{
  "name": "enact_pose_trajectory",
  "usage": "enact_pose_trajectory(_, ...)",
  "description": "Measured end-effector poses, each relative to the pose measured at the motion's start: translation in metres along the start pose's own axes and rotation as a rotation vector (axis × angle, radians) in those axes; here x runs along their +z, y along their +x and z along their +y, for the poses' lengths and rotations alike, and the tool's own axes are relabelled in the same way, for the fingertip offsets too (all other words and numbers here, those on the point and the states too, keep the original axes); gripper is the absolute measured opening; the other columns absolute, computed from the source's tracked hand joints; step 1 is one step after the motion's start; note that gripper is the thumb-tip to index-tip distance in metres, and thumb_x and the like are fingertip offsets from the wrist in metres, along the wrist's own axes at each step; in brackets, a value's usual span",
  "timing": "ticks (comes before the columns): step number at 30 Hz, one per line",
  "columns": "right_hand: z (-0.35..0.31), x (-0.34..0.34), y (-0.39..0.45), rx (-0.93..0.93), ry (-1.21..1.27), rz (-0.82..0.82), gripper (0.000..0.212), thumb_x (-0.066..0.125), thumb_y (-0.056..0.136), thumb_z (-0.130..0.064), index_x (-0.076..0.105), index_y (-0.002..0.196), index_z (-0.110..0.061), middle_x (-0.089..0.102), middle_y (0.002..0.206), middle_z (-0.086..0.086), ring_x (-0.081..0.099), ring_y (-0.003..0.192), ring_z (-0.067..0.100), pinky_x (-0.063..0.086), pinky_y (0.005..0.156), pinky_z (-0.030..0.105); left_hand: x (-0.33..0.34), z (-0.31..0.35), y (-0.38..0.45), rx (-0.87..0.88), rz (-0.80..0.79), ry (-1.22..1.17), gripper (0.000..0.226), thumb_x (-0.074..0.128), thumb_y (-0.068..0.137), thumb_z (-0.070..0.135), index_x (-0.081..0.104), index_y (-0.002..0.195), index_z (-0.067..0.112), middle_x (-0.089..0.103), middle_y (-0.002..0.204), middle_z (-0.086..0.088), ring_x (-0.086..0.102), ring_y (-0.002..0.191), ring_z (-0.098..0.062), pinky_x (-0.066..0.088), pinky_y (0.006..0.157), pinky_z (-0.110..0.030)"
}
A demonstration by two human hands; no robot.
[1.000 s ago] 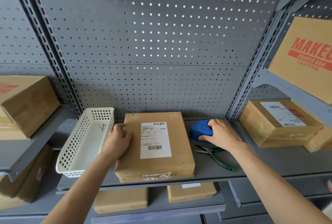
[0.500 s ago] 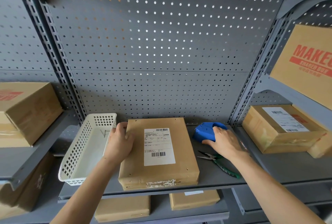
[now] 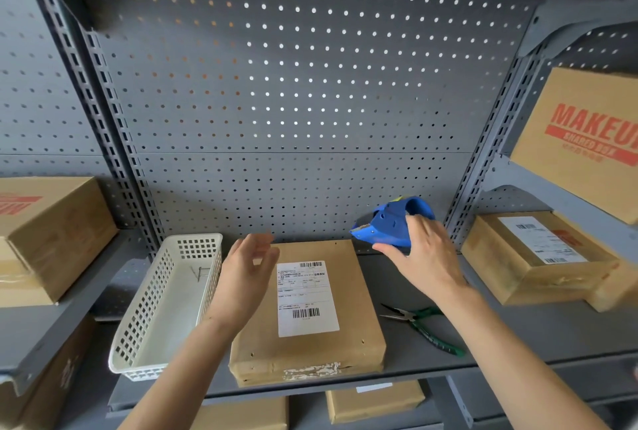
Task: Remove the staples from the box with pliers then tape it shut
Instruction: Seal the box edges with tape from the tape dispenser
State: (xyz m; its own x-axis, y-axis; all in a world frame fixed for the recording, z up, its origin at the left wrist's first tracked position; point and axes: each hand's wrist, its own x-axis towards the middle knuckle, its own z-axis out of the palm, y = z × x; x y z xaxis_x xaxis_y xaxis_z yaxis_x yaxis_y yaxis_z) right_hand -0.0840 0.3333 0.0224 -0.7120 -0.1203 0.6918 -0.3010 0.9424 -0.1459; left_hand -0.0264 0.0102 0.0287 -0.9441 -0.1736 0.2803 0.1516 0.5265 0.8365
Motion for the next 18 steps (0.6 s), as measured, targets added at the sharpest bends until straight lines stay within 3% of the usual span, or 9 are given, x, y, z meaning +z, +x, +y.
enact_pose_trajectory(2,-0.011,-0.004,0.001,-0.033,0.059,0.010,0.067,0.073,0.077,-0.067,0.059,0.101,-0.006,0.061,0.086,0.004,0.058,0.082,0.029,0.046,0.068,0.034,-0.003,0.016,-0.005,0.055,-0.002,-0.044,0.013,0.059,0.098,0.028,0.065,0.110,0.029,0.064,0.110,0.010,0.062,0.097,0.006,0.048,0.078,-0.011)
enact_pose_trajectory(4,-0.023,-0.009,0.002,-0.111,0.084,0.063,0.066,0.069,0.079,-0.069,0.060,0.098,-0.007,0.060,0.084,0.003,0.052,0.082,0.023,0.043,0.070,0.030,-0.006,0.033,-0.012,0.109,0.001,-0.109,0.009,0.062,0.098,0.025,0.067,0.105,0.029,0.067,0.106,0.012,0.064,0.096,0.000,0.047,0.076,-0.008)
enact_pose_trajectory(8,-0.046,-0.016,0.005,-0.271,0.154,0.117,0.063,0.065,0.087,-0.070,0.056,0.099,-0.008,0.058,0.082,0.004,0.048,0.083,0.022,0.038,0.077,0.030,-0.008,0.062,-0.025,0.239,0.010,-0.173,0.009,0.068,0.093,0.021,0.068,0.100,0.027,0.066,0.102,0.015,0.065,0.098,-0.009,0.046,0.080,-0.011)
enact_pose_trajectory(14,-0.069,-0.025,0.007,-0.369,0.228,0.147,0.049,0.073,0.087,-0.055,0.049,0.100,-0.015,0.056,0.082,0.004,0.046,0.081,0.022,0.034,0.075,0.030,-0.017,0.071,-0.028,0.406,0.013,-0.087,0.023,0.075,0.087,0.024,0.067,0.109,0.026,0.061,0.110,0.020,0.061,0.103,-0.006,0.044,0.084,-0.011)
enact_pose_trajectory(18,-0.079,-0.028,0.009,-0.426,0.240,0.175,0.043,0.067,0.093,-0.050,0.048,0.100,-0.012,0.055,0.081,0.005,0.045,0.078,0.023,0.038,0.077,0.035,-0.022,0.068,-0.026,0.458,0.019,-0.091,0.017,0.075,0.088,0.022,0.070,0.104,0.023,0.063,0.106,0.018,0.060,0.101,-0.011,0.044,0.086,-0.016)
